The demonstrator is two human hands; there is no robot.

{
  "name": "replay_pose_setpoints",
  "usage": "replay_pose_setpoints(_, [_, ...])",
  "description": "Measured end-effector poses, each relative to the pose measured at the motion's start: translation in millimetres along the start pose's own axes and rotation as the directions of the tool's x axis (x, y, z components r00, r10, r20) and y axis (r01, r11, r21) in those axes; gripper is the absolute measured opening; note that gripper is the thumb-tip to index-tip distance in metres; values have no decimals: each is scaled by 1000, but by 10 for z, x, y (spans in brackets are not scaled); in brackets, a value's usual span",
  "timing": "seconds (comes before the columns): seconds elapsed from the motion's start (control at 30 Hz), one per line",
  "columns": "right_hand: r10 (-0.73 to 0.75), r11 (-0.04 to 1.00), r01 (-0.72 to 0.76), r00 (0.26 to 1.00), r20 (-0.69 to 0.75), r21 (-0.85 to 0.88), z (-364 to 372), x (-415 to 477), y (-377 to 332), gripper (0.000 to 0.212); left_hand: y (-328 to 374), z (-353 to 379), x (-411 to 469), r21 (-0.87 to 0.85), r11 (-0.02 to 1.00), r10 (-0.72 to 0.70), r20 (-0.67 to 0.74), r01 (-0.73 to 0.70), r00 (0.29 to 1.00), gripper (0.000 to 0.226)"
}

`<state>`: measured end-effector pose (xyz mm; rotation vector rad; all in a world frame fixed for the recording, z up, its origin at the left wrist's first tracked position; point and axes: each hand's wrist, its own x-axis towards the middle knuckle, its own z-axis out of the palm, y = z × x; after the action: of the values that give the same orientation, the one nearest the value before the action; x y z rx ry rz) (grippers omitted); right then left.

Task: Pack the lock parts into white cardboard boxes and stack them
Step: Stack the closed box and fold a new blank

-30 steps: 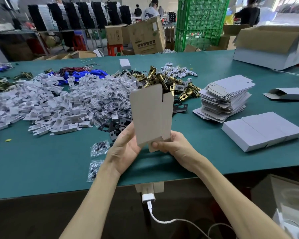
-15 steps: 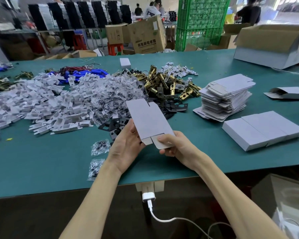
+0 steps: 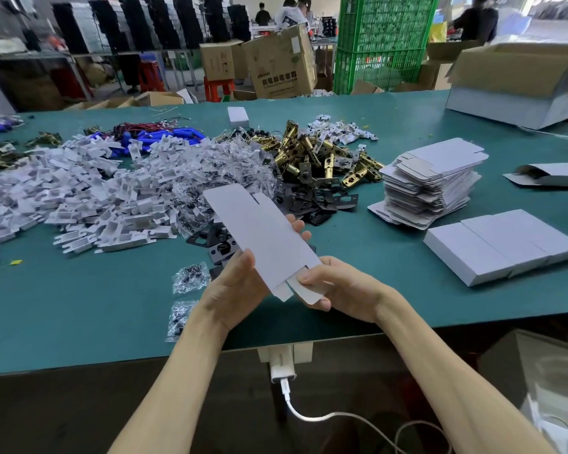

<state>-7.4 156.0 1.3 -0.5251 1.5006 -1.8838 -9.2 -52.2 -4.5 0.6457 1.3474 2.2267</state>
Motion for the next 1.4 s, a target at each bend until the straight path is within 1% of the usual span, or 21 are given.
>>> replay_pose_setpoints(0.07, [-19,1000,20,997,-71,24,10,13,21,13,5,11,-5,-33,999,5,-22,-6,1000,111])
replay_pose_setpoints(0.13, [-48,997,55,989,-138,44,25,34,39,13,24,14,-11,-31,999,25,-68,-27,997,115])
replay_pose_setpoints(0.2, [-77,994,88,982,-171,59,39,55,57,14,38,12,-13,-25,999,42,-102,-45,994,117])
replay_pose_setpoints(0.3, [-85,995,94,978,-190,40,46,72,68,14,43,16,-17,-17,999,49,-118,-52,992,117])
replay_pose_setpoints(0.37, [-71,997,79,975,-210,26,43,82,66,20,42,15,-17,-13,999,51,-133,-53,990,117])
replay_pose_setpoints(0.47, [-55,993,76,972,-227,85,32,85,58,28,34,11,-16,-13,999,43,-161,-46,986,115])
replay_pose_setpoints(0.57, [-51,992,75,974,-220,99,19,71,64,19,53,38,-18,-1,999,32,-143,-32,989,120])
replay_pose_setpoints(0.67, [-63,992,86,972,-227,91,30,63,73,13,78,81,-21,-15,999,47,-141,-49,989,127])
replay_pose_setpoints(0.8, [-88,987,117,969,-232,113,26,71,93,15,72,81,-37,-15,995,93,-184,-97,979,129])
replay_pose_setpoints(0.87, [-90,989,116,966,-242,97,25,84,101,21,61,73,-38,-5,995,93,-193,-96,977,129])
replay_pose_setpoints(0.97, [-81,995,94,960,-267,37,29,95,110,31,44,80,-25,4,996,83,-202,-84,976,121])
replay_pose_setpoints(1.07, [-83,996,90,959,-271,13,34,111,121,34,26,57,-9,11,997,81,-251,-81,965,111])
replay_pose_setpoints(1.1, [-93,995,102,960,-264,20,30,121,131,35,26,48,-4,-3,997,75,-282,-79,957,110])
replay_pose_setpoints(1.17, [-118,991,130,961,-250,34,20,135,145,41,23,21,8,-104,991,39,-375,-83,926,108])
replay_pose_setpoints(1.23, [-130,988,146,958,-257,45,9,133,148,45,1,-9,27,-219,971,-21,-464,-92,885,90])
replay_pose_setpoints(1.27, [-132,988,149,958,-256,50,7,129,147,46,-15,-17,38,-239,968,-49,-492,-81,869,78])
replay_pose_setpoints(1.33, [-137,987,154,962,-238,53,20,111,129,48,-46,-31,59,-190,981,-70,-525,-37,848,61])
replay_pose_setpoints(1.4, [-137,986,155,959,-250,57,39,101,114,58,-61,-27,78,-103,995,-49,-514,-4,856,52])
